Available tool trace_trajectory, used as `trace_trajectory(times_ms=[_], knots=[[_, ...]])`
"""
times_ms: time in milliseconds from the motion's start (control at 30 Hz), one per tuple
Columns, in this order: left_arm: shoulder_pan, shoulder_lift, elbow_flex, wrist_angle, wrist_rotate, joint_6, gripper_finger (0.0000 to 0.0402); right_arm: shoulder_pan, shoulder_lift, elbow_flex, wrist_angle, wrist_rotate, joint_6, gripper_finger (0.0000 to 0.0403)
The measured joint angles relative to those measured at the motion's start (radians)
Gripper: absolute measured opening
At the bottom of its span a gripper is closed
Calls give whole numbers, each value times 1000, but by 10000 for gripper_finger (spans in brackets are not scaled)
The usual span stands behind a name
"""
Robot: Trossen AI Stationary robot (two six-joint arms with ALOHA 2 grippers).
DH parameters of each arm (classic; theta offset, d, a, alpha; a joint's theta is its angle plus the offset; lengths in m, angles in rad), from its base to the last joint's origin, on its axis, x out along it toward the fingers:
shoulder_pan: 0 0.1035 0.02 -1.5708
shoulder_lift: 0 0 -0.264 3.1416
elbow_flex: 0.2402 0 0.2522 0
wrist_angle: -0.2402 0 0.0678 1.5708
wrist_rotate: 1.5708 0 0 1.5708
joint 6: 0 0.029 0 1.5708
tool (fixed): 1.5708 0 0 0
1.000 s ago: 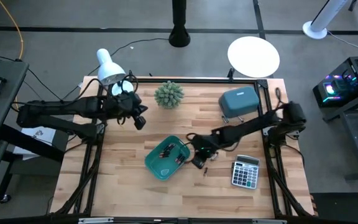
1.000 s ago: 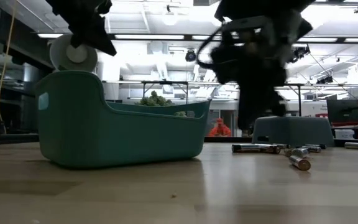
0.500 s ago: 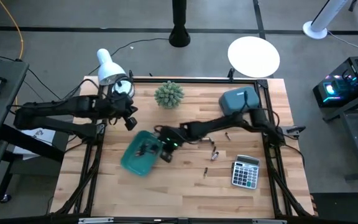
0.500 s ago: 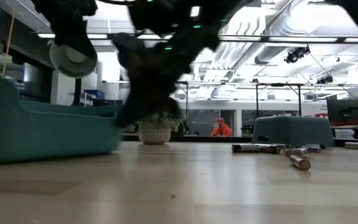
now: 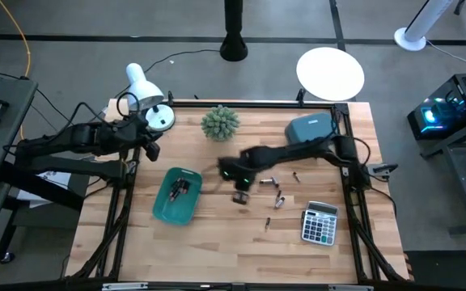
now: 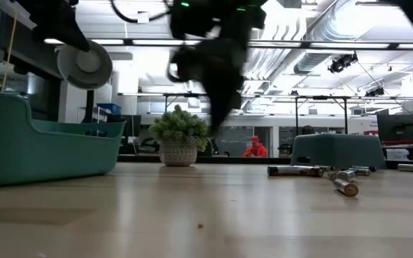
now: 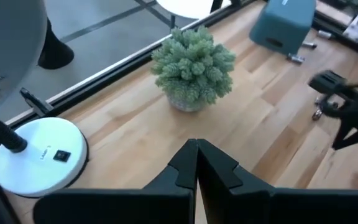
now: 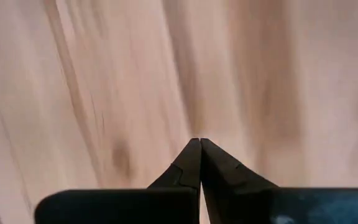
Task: Sort batteries
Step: Put the black battery into the green bin
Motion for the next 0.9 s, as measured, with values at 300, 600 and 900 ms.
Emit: trace_trajectory(times_ms=[300, 600, 900], knots=[[0, 21, 0, 23, -21, -11, 0, 130, -412, -585, 201, 0, 646, 0], [0, 55, 0, 24, -22, -10, 0, 155, -546, -742, 237, 89, 1115, 7], [0, 60, 0, 24, -3, -10, 0, 143, -531, -798, 252, 167, 1319, 91]])
